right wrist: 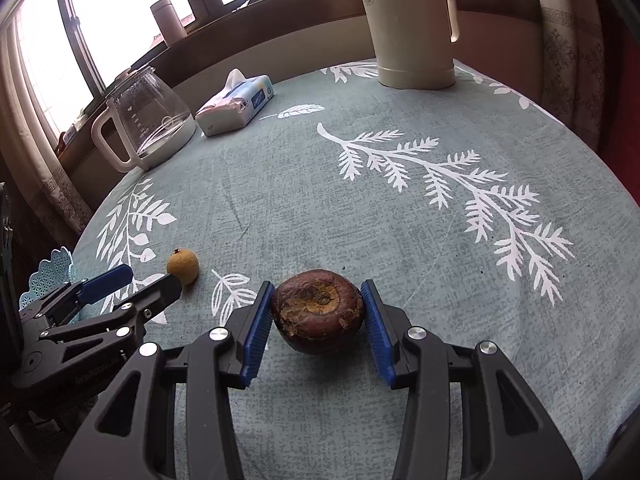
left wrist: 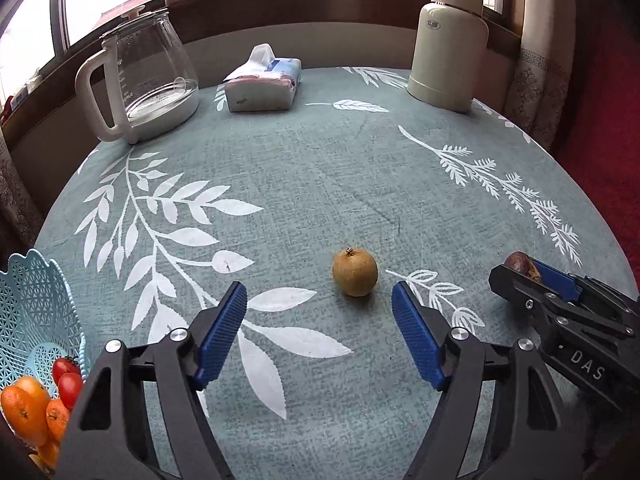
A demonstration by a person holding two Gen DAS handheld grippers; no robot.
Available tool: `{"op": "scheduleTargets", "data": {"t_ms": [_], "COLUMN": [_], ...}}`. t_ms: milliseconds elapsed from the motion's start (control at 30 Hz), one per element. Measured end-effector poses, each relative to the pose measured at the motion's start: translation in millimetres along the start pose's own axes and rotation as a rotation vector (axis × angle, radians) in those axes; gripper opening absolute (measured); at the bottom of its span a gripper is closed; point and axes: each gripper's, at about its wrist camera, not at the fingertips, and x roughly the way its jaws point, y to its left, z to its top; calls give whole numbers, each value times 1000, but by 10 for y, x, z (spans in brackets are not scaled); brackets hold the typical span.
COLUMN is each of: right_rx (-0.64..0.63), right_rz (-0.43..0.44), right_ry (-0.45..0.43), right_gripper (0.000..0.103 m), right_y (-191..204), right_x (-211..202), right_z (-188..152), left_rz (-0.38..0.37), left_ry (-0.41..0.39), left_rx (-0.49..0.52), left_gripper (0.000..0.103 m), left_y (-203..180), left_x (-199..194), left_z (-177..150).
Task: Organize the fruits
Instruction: 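Close left tool on the small yellow fruit while right tool holds the brown fruit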
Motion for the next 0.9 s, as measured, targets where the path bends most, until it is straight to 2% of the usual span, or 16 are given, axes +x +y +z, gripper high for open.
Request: {"op": "scheduleTargets", "data": {"t_ms": [133,267,500,733,900], "right_rx": [-13,-9,-17,-16,-15], "right_rz": [-5,-5,-8,-8,-4], "right_ry": [1,5,7,5,2], "right_gripper": [45,45,45,45,45], "right_y": [27,30,48,46,44], "right_x": [9,20,31,30,28], "right_z": [-3,-6,-6,-5,-1], "left_rz": [-18,-29,-45,-61,-42], "left_ry": [32,26,22,0,-35], "left_rx": [-10,17,37,8,-3], "left_gripper": [60,52,27,27,27], "left_y": [-12,-100,-191,-138,-117], "left_x": [144,133,152,93,-53], "left_z": [19,39,76,39,-17]}}
